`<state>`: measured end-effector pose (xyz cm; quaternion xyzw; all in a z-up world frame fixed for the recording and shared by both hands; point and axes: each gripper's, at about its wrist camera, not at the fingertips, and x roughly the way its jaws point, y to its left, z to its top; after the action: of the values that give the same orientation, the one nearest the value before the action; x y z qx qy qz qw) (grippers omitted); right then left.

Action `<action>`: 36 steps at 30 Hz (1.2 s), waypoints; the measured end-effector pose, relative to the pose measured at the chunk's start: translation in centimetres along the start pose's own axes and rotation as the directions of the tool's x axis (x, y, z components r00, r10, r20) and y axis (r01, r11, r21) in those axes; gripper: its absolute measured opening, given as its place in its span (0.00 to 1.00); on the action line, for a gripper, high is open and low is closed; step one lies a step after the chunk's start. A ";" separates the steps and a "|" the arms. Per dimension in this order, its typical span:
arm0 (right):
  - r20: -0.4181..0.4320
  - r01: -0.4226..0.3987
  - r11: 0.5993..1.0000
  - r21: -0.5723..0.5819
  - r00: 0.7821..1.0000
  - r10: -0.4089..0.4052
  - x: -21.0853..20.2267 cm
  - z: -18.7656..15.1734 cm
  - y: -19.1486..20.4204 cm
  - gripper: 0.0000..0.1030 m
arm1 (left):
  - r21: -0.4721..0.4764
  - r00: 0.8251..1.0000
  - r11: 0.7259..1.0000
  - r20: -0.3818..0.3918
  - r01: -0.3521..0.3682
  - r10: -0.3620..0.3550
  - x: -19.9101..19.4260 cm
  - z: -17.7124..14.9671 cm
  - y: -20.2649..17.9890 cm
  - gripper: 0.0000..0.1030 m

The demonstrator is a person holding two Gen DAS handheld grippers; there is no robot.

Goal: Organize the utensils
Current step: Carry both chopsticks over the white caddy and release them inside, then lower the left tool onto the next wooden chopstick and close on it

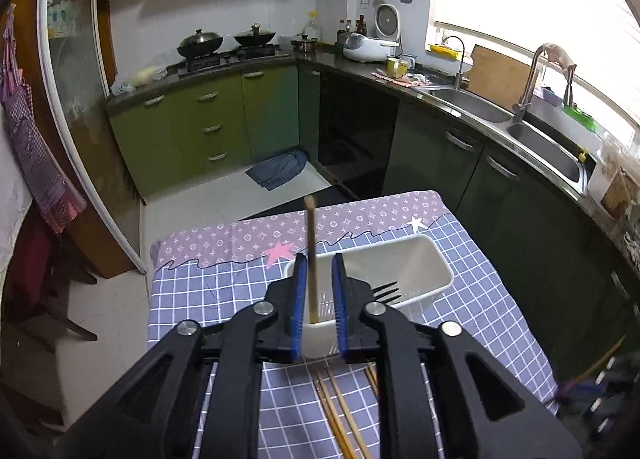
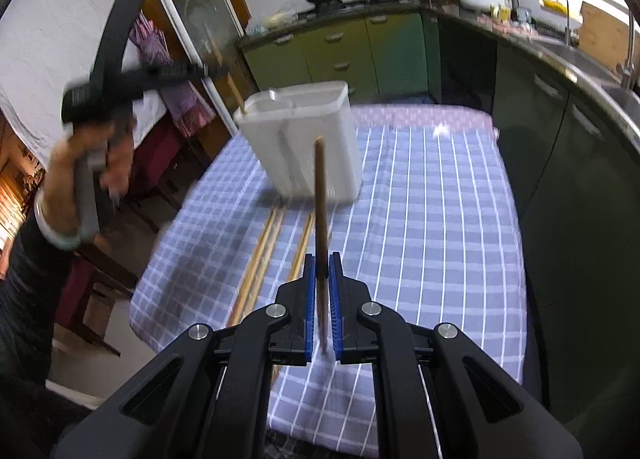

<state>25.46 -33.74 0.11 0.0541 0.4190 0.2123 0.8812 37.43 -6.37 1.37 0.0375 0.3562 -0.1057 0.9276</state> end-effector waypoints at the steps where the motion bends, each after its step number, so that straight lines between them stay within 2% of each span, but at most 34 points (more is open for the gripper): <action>1: 0.024 0.003 1.000 -0.004 1.000 -0.003 -0.5 1.1 0.2 0.07 | 0.001 1.000 1.000 0.010 0.000 0.000 -0.5 -0.2 0.1 0.13; 3: 0.070 -0.003 1.000 -0.006 0.998 0.003 -1.4 3.3 0.6 0.07 | -0.004 0.999 1.000 0.034 0.011 -0.011 -1.8 -0.5 0.4 0.18; 6: 0.153 -0.024 1.000 -0.005 0.988 0.025 -3.0 7.4 1.2 0.07 | -0.007 0.997 1.000 0.070 0.021 -0.021 -4.2 -1.1 0.7 0.19; 11: 0.278 -0.041 0.999 0.027 0.960 0.032 -3.8 14.1 1.1 0.07 | -0.001 0.996 0.999 0.075 0.044 -0.044 -7.3 -3.2 0.8 0.24; 14: 0.296 -0.005 0.999 0.035 0.955 -0.006 -2.4 16.6 1.3 0.07 | 0.000 0.996 0.998 0.054 0.064 -0.064 -8.5 -5.1 1.4 0.24; 16: 0.274 0.040 0.999 0.032 0.961 -0.047 -0.2 17.7 1.7 0.07 | -0.008 0.997 0.997 0.037 0.071 -0.071 -8.8 -5.9 1.9 0.24; 22: 0.136 0.095 0.995 0.015 0.986 -0.096 7.0 17.2 1.9 0.07 | -0.036 0.997 0.997 -0.023 0.072 -0.073 -8.9 -7.6 3.5 0.24; 26: 0.081 0.109 0.994 -0.006 0.991 -0.108 9.1 16.1 2.1 0.08 | -0.058 0.993 0.995 -0.083 0.079 -0.084 -8.0 -8.6 3.7 0.24; 28: 0.082 0.107 0.994 -0.014 0.991 -0.106 8.7 15.7 2.3 0.18 | -0.070 0.988 0.994 -0.119 0.087 -0.095 -7.3 -9.0 3.7 0.24; 33: 0.142 0.074 0.997 -0.023 0.987 -0.070 4.0 14.6 2.2 0.19 | -0.062 0.977 0.995 -0.194 0.082 -0.092 -5.1 -9.9 2.5 0.24; 36: 0.118 0.070 0.997 -0.038 0.991 -0.065 1.7 12.1 1.8 0.27 | -0.070 0.961 0.995 -0.260 0.075 -0.091 -3.0 -10.8 1.5 0.24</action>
<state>35.08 -30.36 7.18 0.0338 0.3636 0.1875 0.9118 28.53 -2.87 -4.62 0.0088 0.4805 -0.1278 0.8676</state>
